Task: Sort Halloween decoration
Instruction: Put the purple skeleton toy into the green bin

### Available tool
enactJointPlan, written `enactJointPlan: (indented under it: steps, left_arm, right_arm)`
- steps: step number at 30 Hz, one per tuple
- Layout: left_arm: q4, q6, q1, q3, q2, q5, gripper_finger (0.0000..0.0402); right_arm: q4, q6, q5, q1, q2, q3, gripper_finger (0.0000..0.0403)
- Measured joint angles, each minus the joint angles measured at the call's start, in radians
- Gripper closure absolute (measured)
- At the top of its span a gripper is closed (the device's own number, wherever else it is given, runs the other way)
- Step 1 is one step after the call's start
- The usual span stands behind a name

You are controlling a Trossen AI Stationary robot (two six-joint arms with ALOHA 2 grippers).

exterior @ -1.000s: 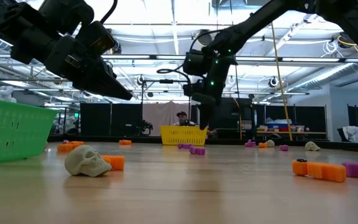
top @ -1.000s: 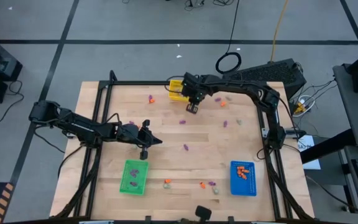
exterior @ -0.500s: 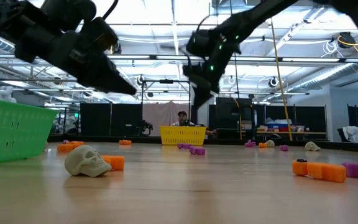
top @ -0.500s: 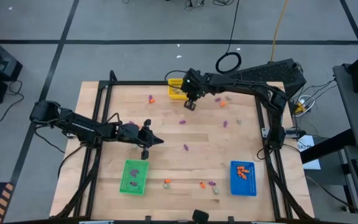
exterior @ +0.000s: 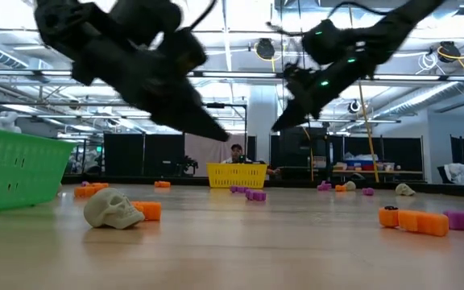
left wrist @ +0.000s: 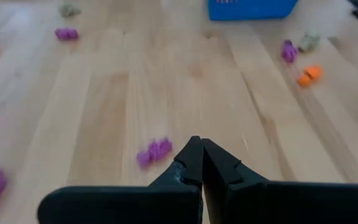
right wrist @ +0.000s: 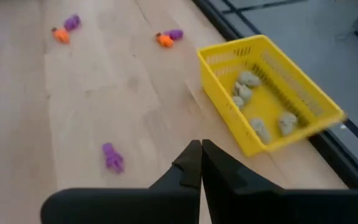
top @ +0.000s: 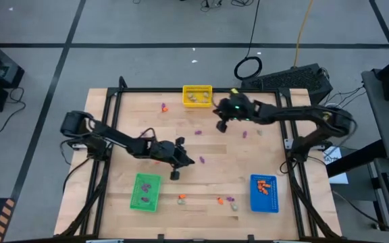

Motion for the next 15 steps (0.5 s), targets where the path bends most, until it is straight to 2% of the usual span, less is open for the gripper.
enactJointPlan:
  steps: [5,9,15]
  left_arm:
    - [-0.026,0.0,0.022,0.09,0.088,-0.006,0.0386]
    - [-0.053,0.022,0.032,0.132,0.127,-0.007,0.0341]
    - [-0.068,0.044,0.062,0.158,0.182,-0.007,0.0266]
  right_arm:
    - [0.045,0.014,-0.002,0.001,-0.145,-0.117,0.0403]
    - [0.047,0.014,0.0,0.002,-0.207,-0.146,0.0403]
    - [0.088,0.002,-0.002,0.014,-0.204,-0.142,0.0403]
